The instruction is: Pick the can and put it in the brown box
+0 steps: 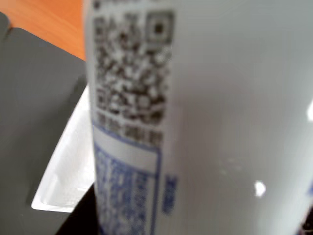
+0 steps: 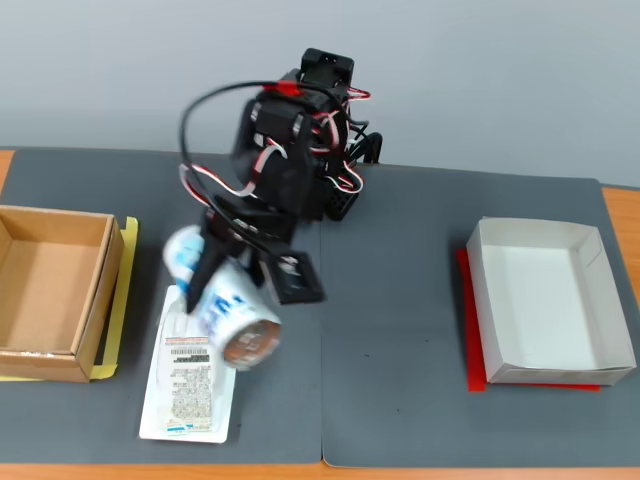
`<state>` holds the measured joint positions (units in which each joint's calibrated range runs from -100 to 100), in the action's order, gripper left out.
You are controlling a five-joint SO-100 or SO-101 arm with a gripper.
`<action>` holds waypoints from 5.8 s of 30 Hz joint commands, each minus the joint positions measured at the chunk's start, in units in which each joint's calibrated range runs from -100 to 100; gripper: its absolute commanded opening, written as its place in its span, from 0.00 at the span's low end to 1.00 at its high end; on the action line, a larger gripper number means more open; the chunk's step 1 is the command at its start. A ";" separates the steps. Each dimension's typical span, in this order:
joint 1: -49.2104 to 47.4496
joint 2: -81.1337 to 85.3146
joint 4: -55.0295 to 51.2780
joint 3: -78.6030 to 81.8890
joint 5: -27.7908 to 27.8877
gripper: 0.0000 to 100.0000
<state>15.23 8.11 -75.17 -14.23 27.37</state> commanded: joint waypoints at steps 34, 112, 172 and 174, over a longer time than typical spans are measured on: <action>25.80 -10.36 13.16 -4.05 6.18 0.09; 24.34 7.77 18.54 18.13 -10.54 0.01; -17.74 91.72 18.71 105.55 -18.46 0.01; -17.74 91.80 18.62 106.81 -18.52 0.01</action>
<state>-2.96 99.15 -56.66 92.02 9.06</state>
